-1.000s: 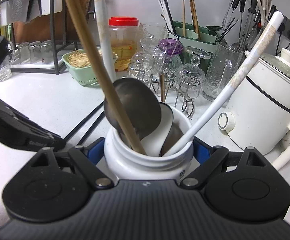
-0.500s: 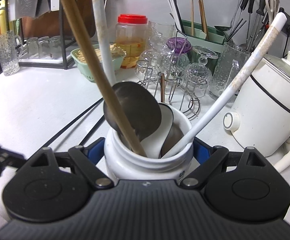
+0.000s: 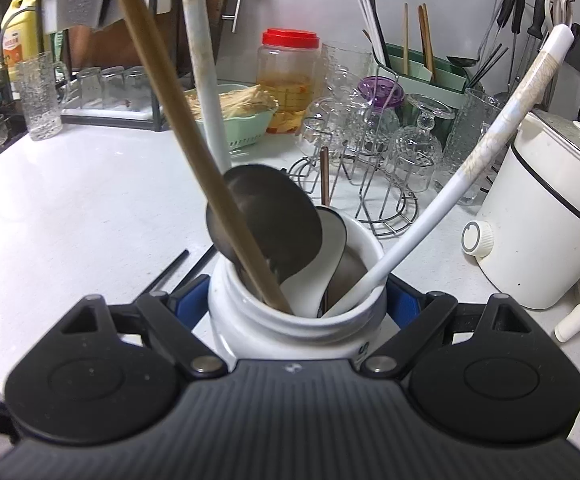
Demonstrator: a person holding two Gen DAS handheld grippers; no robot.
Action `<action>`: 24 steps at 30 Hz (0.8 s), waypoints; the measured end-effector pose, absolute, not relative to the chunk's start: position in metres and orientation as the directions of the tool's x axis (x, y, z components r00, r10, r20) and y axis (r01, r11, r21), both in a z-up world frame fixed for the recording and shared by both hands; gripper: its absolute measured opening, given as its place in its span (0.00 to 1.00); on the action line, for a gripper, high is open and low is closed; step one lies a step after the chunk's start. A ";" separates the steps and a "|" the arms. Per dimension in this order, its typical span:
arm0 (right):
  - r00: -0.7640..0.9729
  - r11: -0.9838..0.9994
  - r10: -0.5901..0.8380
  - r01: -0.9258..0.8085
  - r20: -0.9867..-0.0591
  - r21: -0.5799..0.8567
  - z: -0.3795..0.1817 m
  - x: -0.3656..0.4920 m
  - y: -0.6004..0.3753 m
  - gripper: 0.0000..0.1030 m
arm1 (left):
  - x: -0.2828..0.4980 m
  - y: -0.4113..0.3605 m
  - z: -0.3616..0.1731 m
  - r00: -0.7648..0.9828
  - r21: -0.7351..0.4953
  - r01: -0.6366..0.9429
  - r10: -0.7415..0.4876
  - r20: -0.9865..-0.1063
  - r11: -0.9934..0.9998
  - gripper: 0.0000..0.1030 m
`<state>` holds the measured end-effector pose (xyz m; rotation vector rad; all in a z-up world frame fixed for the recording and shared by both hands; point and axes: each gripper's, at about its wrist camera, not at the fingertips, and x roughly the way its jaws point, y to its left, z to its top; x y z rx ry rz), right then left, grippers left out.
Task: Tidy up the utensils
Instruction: 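Lift the black chopstick upright with the left gripper, then carry the black chopstick with the left gripper over the white jar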
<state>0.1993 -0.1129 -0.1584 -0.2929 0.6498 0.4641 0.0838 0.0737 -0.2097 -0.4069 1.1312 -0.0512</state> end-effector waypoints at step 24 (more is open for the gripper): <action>0.702 0.863 0.316 -0.492 -0.638 -0.115 -0.158 0.197 -0.111 0.89 | 0.093 0.077 -0.235 0.351 -0.359 -0.183 -0.280 -0.893 0.915 0.26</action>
